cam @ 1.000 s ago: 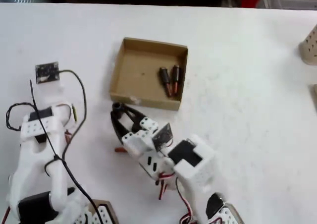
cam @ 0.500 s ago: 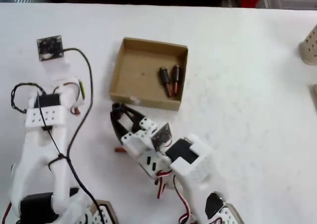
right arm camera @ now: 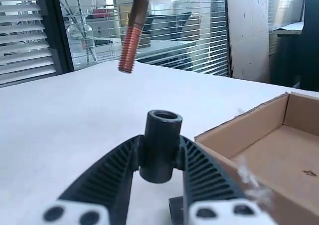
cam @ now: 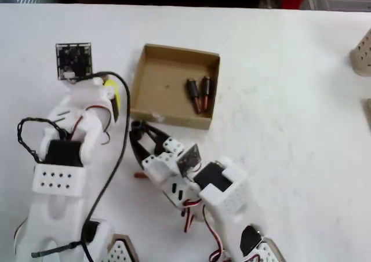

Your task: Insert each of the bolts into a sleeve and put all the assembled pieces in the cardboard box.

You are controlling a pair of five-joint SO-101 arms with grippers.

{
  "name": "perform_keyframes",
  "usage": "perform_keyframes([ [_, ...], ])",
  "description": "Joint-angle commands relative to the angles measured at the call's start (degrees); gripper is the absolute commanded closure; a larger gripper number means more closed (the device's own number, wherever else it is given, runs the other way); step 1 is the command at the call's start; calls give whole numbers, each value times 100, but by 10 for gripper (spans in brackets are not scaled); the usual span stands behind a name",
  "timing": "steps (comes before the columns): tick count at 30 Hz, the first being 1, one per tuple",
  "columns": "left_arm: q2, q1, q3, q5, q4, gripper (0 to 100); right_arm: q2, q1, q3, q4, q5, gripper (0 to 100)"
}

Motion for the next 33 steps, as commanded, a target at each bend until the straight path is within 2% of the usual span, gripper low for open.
perform_keyframes([
  [1, -224, 338, 167, 53, -563, 978, -48, -40, -18, -119, 79, 981],
  [7, -233, 620, 1301, 62, -2189, 979, -48, -40, -18, -119, 79, 981],
  [10, -259, 593, 1609, 220, -2716, 979, -48, -40, -18, -119, 79, 981],
  [14, -848, 620, 1820, 791, -2804, 979, -48, -40, -26, -119, 79, 981],
  [20, -2079, 892, 2514, 835, -2848, 979, -48, -40, -44, 31, 79, 981],
  [22, -2369, 1033, 2804, 782, -2848, 979, -48, -40, -44, 31, 79, 981],
  [26, -2686, 1165, 3121, 158, -2848, 979, -48, -40, -44, 31, 79, 981],
  [33, -2721, 1130, 3305, 105, -2848, 979, -48, -40, -44, 31, 79, 981],
])
